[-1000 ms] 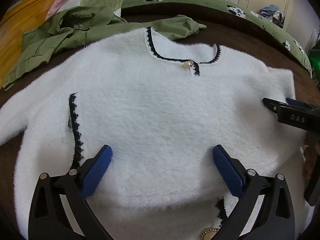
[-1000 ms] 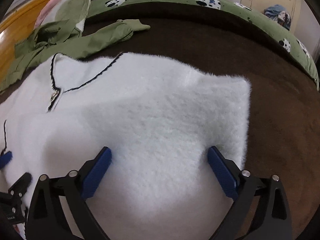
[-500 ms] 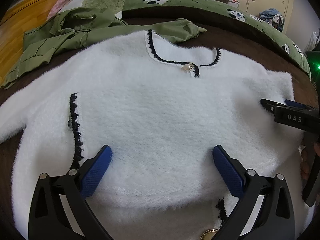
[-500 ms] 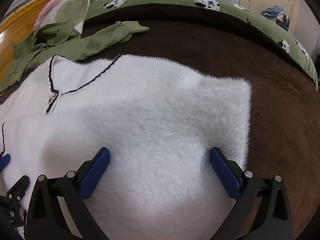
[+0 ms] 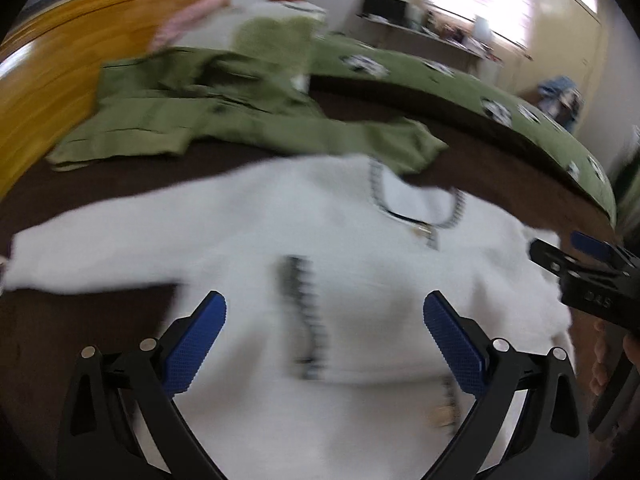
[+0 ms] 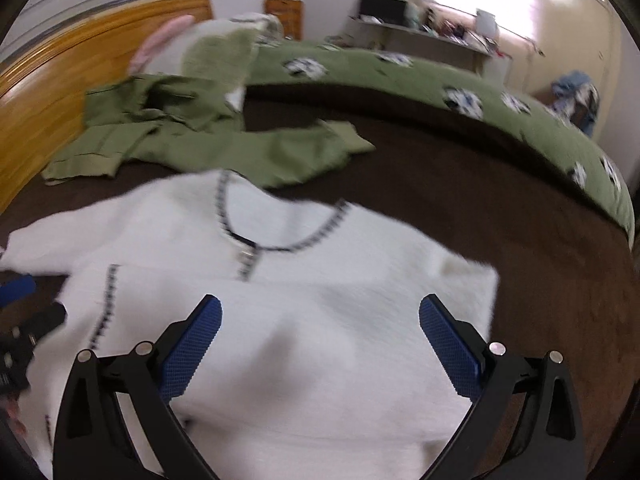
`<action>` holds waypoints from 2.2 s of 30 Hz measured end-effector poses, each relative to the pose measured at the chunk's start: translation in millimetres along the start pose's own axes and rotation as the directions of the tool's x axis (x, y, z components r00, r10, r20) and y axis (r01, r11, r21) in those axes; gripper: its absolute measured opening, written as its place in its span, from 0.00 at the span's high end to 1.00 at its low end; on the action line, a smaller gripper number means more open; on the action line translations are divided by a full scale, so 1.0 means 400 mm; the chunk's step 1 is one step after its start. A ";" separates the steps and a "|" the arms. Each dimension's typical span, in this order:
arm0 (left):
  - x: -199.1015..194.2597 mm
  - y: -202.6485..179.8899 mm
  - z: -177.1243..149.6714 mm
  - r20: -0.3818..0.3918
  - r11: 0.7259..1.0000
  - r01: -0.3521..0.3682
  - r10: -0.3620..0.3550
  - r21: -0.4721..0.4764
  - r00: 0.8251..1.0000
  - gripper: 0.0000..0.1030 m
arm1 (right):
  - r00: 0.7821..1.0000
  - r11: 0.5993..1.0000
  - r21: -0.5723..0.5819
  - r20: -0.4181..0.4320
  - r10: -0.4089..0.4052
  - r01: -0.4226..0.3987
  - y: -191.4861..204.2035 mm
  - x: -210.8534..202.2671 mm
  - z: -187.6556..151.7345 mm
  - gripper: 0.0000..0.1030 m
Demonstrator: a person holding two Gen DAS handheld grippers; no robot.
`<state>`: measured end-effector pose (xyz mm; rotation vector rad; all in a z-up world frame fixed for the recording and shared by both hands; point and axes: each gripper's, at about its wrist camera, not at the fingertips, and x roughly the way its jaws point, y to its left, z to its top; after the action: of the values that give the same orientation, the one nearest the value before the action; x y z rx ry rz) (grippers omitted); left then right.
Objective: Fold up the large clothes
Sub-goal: 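Move the left tool to the other sleeve cuff and grasp it, then lift the cuff with the left tool and fold it across the body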
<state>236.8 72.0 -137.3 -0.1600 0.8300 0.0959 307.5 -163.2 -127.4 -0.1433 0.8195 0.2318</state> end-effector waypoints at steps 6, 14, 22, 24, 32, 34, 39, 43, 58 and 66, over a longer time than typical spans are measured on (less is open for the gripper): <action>-0.040 0.297 -0.012 0.021 0.977 -0.111 0.117 -0.184 0.993 0.06 | 0.998 0.999 -0.018 -0.050 0.049 -0.050 0.140 0.036 0.004 0.05; -0.011 0.708 -0.074 -0.019 0.857 -0.237 0.257 -0.457 0.966 0.06 | 0.992 0.996 -0.037 -0.098 0.075 -0.079 0.271 0.092 -0.030 0.05; 0.046 0.895 -0.106 -0.003 0.790 -0.238 0.287 -0.564 0.958 0.06 | 0.994 0.996 -0.073 -0.098 0.053 -0.060 0.332 0.122 -0.030 0.05; 0.072 0.925 -0.106 -0.005 0.781 -0.208 0.254 -0.589 0.967 0.06 | 0.995 0.995 -0.089 -0.090 0.046 -0.054 0.348 0.126 -0.028 0.05; 0.095 0.988 -0.055 0.041 0.734 -0.166 0.255 -0.659 0.966 0.08 | 0.994 0.986 -0.153 -0.099 0.052 -0.067 0.422 0.164 -0.018 0.05; 0.100 0.993 -0.045 0.035 0.732 -0.174 0.261 -0.659 0.965 0.27 | 0.993 0.983 -0.169 -0.104 0.053 -0.070 0.448 0.182 -0.011 0.05; 0.118 1.018 -0.064 0.007 0.736 -0.174 0.236 -0.655 0.972 0.74 | 0.993 0.979 -0.173 -0.071 0.097 -0.108 0.518 0.211 0.017 0.05; 0.113 1.009 -0.080 0.024 0.765 -0.167 0.232 -0.622 0.972 0.80 | 0.986 0.975 -0.174 -0.117 0.119 -0.138 0.587 0.269 0.036 0.05; 0.075 0.989 -0.056 0.077 0.846 -0.135 0.202 -0.516 0.976 0.82 | 0.975 0.980 -0.117 -0.174 0.140 -0.161 0.625 0.373 0.005 0.05; 0.006 0.920 0.041 0.148 0.907 -0.099 0.173 -0.410 0.974 0.82 | 0.978 0.982 -0.093 -0.145 0.149 -0.163 0.607 0.329 0.021 0.05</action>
<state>196.3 436.9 -166.4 -0.4734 0.6301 0.4097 337.2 92.5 -227.5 -0.1945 0.9573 0.4173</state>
